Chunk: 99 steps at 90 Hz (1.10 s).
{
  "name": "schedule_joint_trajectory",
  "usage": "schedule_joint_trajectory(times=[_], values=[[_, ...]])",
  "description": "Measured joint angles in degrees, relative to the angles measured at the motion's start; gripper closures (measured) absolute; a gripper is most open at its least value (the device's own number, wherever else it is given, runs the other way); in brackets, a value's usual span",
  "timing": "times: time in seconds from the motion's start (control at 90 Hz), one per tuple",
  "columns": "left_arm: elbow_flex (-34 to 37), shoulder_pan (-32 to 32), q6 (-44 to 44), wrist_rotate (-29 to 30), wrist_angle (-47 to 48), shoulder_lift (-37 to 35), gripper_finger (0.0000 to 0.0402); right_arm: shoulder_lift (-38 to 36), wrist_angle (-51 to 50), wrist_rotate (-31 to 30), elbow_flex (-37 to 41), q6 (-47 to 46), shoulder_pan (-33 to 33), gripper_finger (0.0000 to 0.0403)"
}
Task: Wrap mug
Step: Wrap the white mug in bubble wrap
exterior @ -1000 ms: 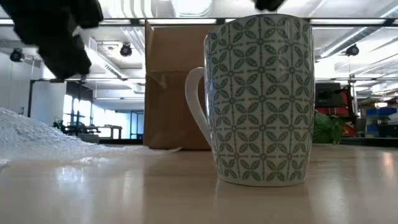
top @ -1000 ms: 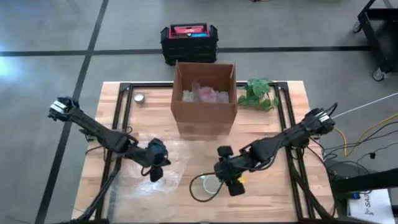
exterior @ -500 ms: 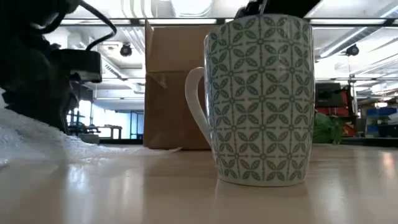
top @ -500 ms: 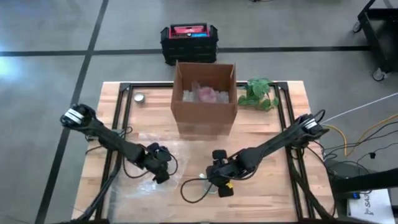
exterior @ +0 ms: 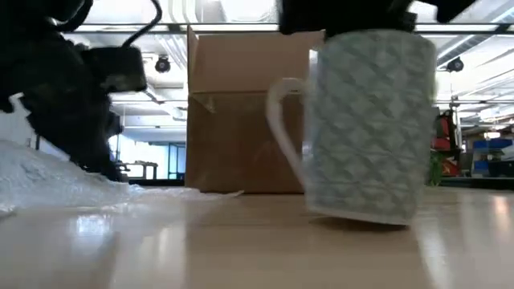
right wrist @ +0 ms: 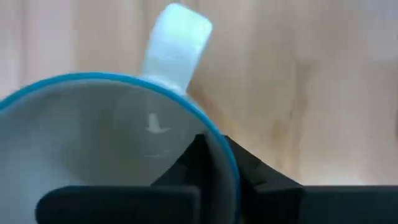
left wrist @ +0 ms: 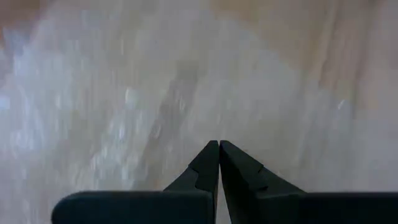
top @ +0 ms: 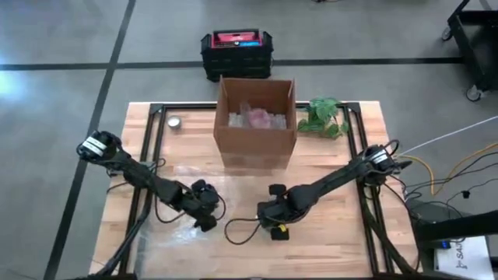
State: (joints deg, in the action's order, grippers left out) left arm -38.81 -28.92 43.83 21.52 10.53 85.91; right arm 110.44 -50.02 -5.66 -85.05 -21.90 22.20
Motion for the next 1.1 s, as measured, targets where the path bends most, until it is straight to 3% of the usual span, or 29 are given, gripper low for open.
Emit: schedule_joint_trajectory(times=[0.144, 0.378, 0.722, 0.8, 0.911, 1.0, 1.1], values=[[0.0, 2.5, -3.0, 0.9, -2.3, 2.6, 0.0401, -1.1, -4.3, -1.3, 0.2, -1.3, 0.7, 0.0393], [-1.5, 7.5, -5.9, -7.4, -9.0, 10.1, 0.0401, -3.4, -14.3, -5.3, 0.2, -5.0, 3.0, 0.0396], [-23.1, 13.6, -24.9, -8.1, -7.1, 24.4, 0.0401, -4.6, -18.8, -7.9, 0.3, -8.4, 6.8, 0.0401], [-30.1, 14.3, -27.6, -10.4, -2.2, 28.0, 0.0401, -5.3, -19.1, -7.9, 0.3, -8.9, 7.3, 0.0401], [-40.9, 13.4, -28.8, -10.2, 12.4, 29.6, 0.0401, -7.6, -19.1, -8.0, 0.3, -9.9, 8.0, 0.0402], [-46.9, 11.2, -28.1, -8.9, 23.2, 27.8, 0.0401, -10.5, -19.1, -8.5, 0.3, -10.0, 8.2, 0.0402], [-49.1, 7.6, -25.4, -4.8, 29.2, 23.3, 0.0401, -14.1, -17.0, -10.5, 0.3, -8.9, 7.7, 0.0402]])
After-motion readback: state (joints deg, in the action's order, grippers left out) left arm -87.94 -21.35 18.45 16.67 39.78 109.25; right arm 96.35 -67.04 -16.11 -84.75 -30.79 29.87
